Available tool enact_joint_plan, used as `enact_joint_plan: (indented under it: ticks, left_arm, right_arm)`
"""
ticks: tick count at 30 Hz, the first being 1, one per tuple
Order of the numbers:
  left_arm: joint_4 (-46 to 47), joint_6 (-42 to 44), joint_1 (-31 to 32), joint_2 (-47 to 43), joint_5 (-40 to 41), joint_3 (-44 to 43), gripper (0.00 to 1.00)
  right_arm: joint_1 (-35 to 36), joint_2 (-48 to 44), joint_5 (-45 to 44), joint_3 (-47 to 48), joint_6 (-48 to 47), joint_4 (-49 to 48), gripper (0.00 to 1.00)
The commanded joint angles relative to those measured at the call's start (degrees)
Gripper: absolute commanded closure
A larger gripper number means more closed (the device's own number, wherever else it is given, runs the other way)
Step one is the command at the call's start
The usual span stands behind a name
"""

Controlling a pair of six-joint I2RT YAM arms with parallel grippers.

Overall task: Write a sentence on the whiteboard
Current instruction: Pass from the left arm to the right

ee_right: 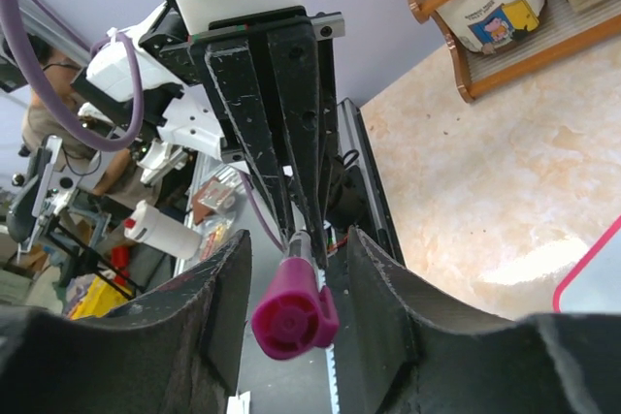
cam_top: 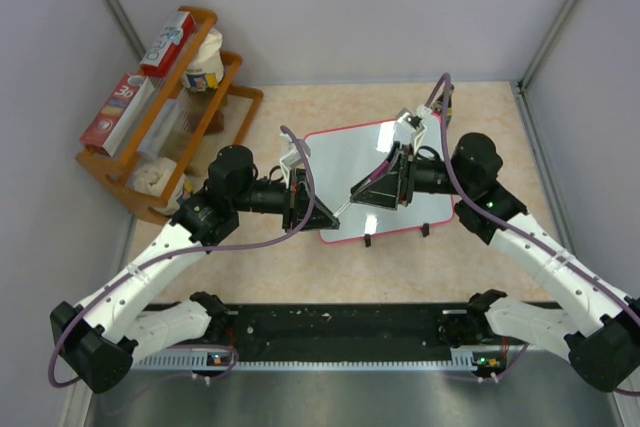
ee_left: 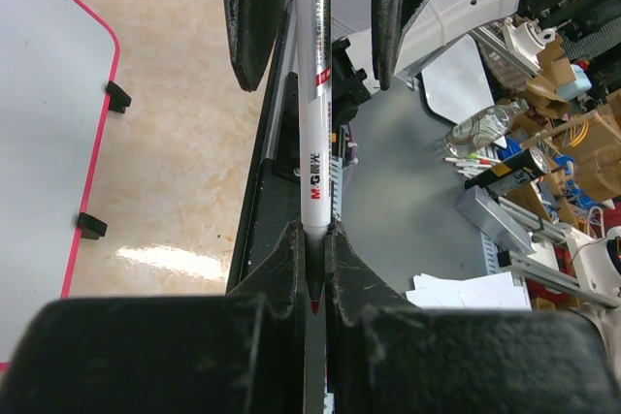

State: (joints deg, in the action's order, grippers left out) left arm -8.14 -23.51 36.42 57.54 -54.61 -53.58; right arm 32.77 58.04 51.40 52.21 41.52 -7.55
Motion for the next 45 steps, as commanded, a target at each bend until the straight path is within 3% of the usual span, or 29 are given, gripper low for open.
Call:
enact_joint_plan:
  ticks: [1, 12, 17, 22, 25, 26, 28, 31, 36, 45]
  left_arm:
    - [2.7, -0.5, 0.0, -0.6, -1.2, -0.7, 1.00]
    - [2.7, -0.2, 0.0, -0.2, -1.0, -0.4, 1.00]
    - [2.4, 0.0, 0.1, -0.1, -1.4, -0.2, 1.00]
    - [1.6, 0.5, 0.0, -0.6, -0.3, 0.1, 1.00]
    - [0.2, 1.3, 0.0, -1.2, 1.3, -0.1, 0.41]
    - [-0.2, 1.4, 0.0, -1.7, 2.0, 0.0, 0.30]
    - [-0.6, 1.6, 0.0, -2.6, 3.6, 0.3, 0.20]
    - [-1.0, 1.5, 0.0, -3.7, 5.8, 1.1, 0.13]
    - [-1.4, 0.0, 0.0, -5.2, 10.0, 3.1, 0.10]
    - [-2.6, -2.7, -0.1, -8.8, 27.1, 9.7, 0.08]
  right_arm:
    - [1.3, 1.1, 0.7, 0.6, 1.9, -6.2, 0.60]
    - [1.9, 2.1, 3.9, 1.3, -0.7, -2.8, 0.78]
    - [1.9, 2.6, 2.7, 1.6, -0.6, -1.4, 1.00]
    - [1.9, 2.5, 1.3, 2.0, -3.0, 1.7, 1.00]
    - [2.0, 1.4, -1.7, 2.3, -5.8, 6.0, 1.00]
    - [1.9, 0.9, -3.2, 2.4, -7.2, 7.4, 1.00]
    - [1.9, 0.0, -6.3, 2.2, -9.3, 12.1, 1.00]
    - [1.9, -2.4, -11.7, 1.0, -11.5, 15.7, 1.00]
    - [2.0, -7.9, -20.5, -3.1, -12.5, 19.6, 1.00]
    - [1.9, -17.8, -31.3, -10.8, -11.2, 26.0, 1.00]
